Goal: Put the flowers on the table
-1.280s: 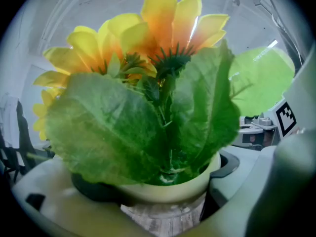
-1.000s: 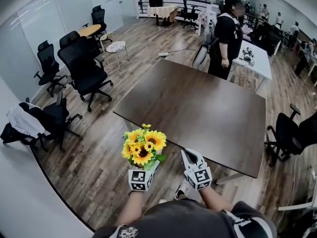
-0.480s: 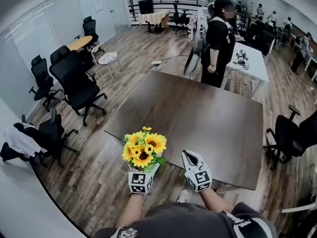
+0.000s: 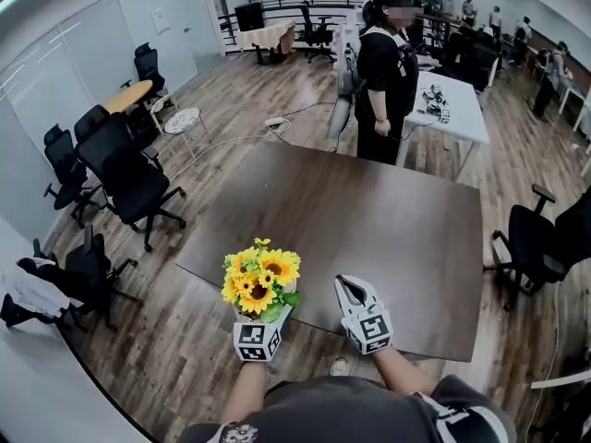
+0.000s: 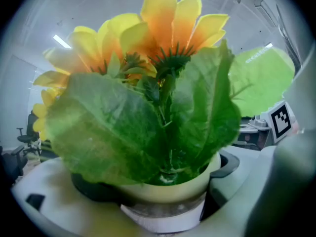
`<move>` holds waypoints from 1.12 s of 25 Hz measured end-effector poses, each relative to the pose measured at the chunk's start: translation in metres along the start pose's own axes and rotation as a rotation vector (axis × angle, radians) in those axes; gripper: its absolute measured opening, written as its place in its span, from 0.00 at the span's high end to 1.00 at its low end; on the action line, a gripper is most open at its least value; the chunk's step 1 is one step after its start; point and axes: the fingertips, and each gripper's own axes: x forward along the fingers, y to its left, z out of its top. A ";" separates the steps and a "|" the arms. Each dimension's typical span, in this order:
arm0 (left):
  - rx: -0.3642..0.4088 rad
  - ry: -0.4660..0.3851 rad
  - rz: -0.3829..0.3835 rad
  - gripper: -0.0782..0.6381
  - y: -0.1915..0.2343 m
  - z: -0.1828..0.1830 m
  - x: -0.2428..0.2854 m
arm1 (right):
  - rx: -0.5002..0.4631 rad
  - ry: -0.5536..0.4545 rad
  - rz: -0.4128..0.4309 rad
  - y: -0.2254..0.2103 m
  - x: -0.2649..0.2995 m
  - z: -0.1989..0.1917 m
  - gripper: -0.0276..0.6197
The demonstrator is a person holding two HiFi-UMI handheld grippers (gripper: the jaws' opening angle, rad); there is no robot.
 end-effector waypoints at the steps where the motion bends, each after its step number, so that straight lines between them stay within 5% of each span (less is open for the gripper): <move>1: 0.003 0.004 0.000 0.13 -0.004 -0.001 0.005 | -0.004 -0.007 0.003 -0.005 0.001 0.002 0.92; 13: 0.002 0.040 -0.063 0.13 -0.006 -0.017 0.066 | 0.003 0.035 -0.036 -0.045 0.029 -0.020 0.92; 28: 0.051 0.064 -0.290 0.13 0.055 -0.008 0.177 | -0.018 0.096 -0.253 -0.080 0.113 -0.026 0.92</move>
